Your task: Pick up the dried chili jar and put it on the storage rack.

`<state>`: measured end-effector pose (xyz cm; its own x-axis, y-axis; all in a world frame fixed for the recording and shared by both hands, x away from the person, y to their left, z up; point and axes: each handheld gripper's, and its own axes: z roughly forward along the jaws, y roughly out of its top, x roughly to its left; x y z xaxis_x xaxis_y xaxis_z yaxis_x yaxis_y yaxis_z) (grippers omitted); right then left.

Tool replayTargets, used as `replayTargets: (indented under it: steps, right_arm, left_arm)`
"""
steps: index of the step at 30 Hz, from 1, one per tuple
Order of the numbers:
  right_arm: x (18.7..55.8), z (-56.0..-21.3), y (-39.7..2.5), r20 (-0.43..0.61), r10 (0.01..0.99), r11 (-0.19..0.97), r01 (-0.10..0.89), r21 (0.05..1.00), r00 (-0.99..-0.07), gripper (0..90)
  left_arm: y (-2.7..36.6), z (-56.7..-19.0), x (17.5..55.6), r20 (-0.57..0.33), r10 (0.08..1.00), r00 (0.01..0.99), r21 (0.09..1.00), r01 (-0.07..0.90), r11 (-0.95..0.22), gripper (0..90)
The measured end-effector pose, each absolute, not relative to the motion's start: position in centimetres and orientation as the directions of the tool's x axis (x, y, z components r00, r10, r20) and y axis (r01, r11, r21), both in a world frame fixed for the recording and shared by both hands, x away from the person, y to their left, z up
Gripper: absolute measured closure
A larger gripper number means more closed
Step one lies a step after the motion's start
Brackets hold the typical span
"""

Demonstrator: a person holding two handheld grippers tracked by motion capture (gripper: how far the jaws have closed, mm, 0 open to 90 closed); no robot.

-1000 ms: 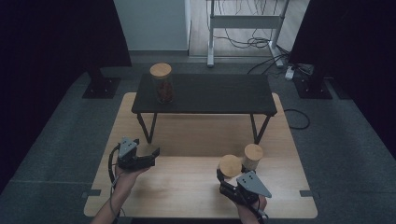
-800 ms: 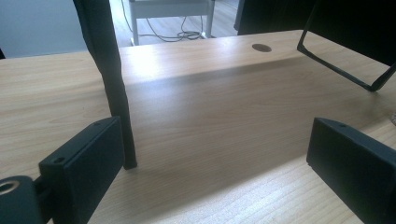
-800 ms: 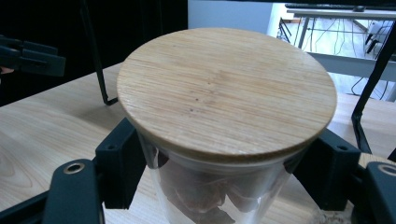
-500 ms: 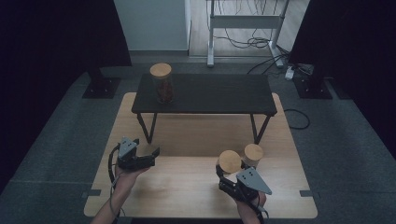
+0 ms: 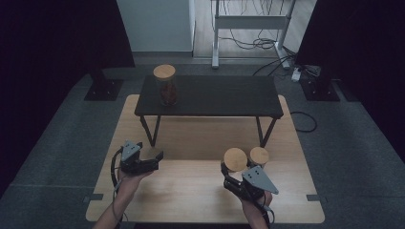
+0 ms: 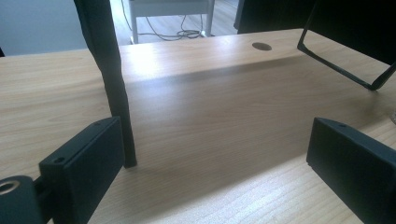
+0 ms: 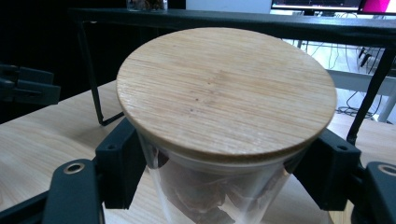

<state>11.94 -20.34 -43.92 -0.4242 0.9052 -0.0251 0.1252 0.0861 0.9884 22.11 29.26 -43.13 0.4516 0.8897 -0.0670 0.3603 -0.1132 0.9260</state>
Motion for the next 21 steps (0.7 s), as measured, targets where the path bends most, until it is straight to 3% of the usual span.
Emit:
replayTargets:
  steps: [21]
  right_arm:
    - [13.4,-42.1,-20.3,-0.037,0.913,0.073,0.073,0.995,-0.407,26.4]
  left_arm:
    - [29.4,-43.2,22.2,-0.069,0.892,0.446,0.924,0.365,-0.111,3.9]
